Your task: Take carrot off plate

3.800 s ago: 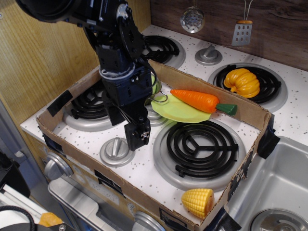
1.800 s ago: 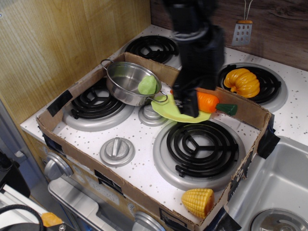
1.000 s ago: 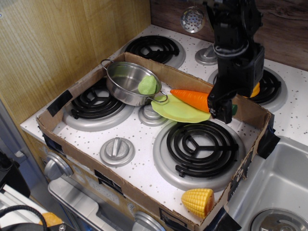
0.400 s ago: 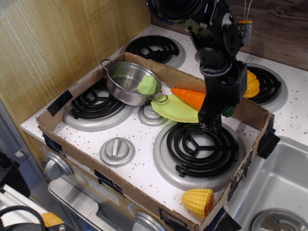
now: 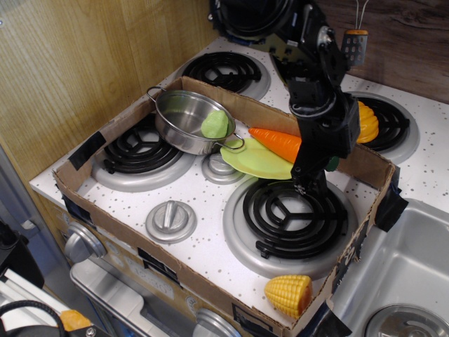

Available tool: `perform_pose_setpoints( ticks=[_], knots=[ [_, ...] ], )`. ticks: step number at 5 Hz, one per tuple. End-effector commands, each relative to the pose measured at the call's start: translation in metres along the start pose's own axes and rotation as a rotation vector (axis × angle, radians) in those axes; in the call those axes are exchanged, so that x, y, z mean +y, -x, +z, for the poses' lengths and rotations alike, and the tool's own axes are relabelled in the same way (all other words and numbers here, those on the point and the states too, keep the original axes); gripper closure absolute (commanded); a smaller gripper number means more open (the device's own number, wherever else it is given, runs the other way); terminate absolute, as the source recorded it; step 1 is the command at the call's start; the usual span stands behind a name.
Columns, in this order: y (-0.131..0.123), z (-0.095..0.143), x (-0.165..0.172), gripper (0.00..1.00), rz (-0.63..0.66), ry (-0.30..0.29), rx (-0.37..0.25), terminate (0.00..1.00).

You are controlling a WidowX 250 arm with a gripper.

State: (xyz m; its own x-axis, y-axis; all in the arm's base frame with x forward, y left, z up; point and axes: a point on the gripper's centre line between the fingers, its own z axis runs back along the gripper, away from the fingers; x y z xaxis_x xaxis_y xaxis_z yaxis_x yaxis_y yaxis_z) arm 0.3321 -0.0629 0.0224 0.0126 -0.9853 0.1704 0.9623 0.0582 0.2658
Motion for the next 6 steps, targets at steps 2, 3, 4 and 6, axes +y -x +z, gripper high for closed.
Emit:
perform_pose_setpoints(
  ticks=[2,3,4,6],
  knots=[
    [-0.004,0.008,-0.005,1.00,0.016,0.026,-0.001,0.00],
    [-0.008,0.014,-0.004,1.00,0.031,0.038,0.016,0.00],
    [-0.016,0.031,-0.006,1.00,0.038,0.007,0.082,0.00],
    [-0.052,0.083,-0.023,1.00,0.191,-0.107,0.264,0.00]
  ],
)
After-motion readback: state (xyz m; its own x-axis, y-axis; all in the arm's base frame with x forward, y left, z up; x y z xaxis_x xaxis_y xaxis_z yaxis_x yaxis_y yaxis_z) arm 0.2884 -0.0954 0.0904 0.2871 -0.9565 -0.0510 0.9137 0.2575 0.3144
